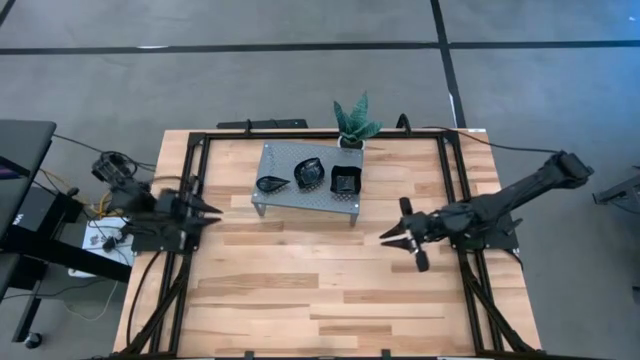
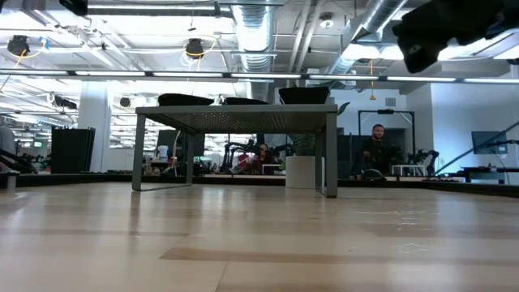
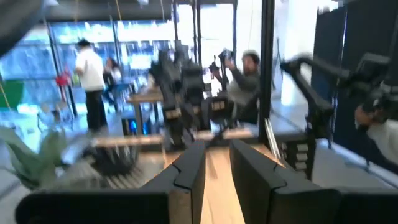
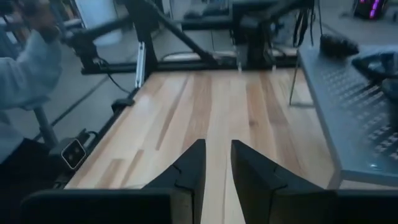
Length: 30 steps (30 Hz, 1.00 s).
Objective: Pick & Place Mini shaped plates
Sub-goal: Return to Home Position
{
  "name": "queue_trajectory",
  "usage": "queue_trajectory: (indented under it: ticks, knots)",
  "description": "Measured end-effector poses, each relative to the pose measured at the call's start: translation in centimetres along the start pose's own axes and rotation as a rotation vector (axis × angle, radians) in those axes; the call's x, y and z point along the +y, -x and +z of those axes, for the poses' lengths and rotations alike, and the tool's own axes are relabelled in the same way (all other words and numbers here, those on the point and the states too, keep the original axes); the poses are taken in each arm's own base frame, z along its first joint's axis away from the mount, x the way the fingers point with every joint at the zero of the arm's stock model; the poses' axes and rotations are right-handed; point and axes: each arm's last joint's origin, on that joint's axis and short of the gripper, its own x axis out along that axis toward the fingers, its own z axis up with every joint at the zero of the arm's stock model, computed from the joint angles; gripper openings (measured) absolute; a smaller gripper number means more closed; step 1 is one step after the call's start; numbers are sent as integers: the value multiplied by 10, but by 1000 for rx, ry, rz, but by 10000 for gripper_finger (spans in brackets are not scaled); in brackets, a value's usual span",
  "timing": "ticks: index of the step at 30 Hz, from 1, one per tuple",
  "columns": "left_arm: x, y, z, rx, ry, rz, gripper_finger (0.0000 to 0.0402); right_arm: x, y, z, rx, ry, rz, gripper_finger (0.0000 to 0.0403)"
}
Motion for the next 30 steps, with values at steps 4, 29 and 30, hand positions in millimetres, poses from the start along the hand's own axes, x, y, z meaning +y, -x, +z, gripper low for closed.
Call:
queue_trajectory:
  ticks: [4, 29, 30]
  knots:
    - [12, 16, 4, -63, -14, 11, 76, -5, 14, -8, -87, 27, 10, 71]
    - [10, 16, -25, 17, -4, 64, 76, -16, 33, -56, -328, 109, 13, 71]
    - [13, 19, -16, -5, -10, 70, 76, -17, 34, -55, -331, 108, 13, 71]
